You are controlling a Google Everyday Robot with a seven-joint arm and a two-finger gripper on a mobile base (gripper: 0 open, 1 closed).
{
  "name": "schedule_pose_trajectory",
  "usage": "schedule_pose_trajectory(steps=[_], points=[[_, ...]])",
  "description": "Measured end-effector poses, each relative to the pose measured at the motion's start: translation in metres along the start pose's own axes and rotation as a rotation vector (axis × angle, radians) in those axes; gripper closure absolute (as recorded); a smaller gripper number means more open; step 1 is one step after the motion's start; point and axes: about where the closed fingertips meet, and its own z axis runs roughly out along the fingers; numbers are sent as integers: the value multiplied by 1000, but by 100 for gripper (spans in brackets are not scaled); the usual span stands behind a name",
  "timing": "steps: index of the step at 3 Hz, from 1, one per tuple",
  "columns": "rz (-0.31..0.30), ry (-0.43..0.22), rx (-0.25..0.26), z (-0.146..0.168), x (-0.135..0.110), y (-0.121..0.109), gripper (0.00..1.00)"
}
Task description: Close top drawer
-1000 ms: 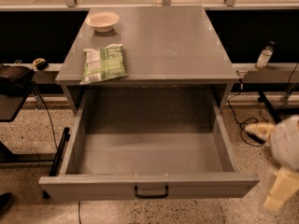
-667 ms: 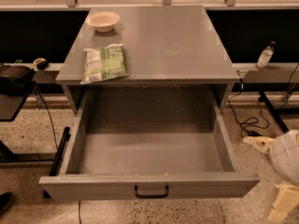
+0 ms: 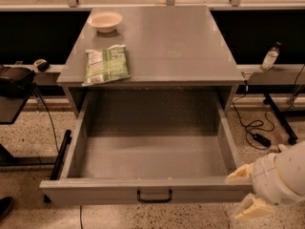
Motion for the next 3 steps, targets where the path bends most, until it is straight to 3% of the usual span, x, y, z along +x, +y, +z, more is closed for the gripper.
schedule_pose_trajectory(steps=[1, 2, 3], points=[[-16, -78, 33, 16, -7, 11, 64], [-23, -88, 42, 16, -8, 12, 88], [-21, -104, 48, 16, -9, 12, 100]])
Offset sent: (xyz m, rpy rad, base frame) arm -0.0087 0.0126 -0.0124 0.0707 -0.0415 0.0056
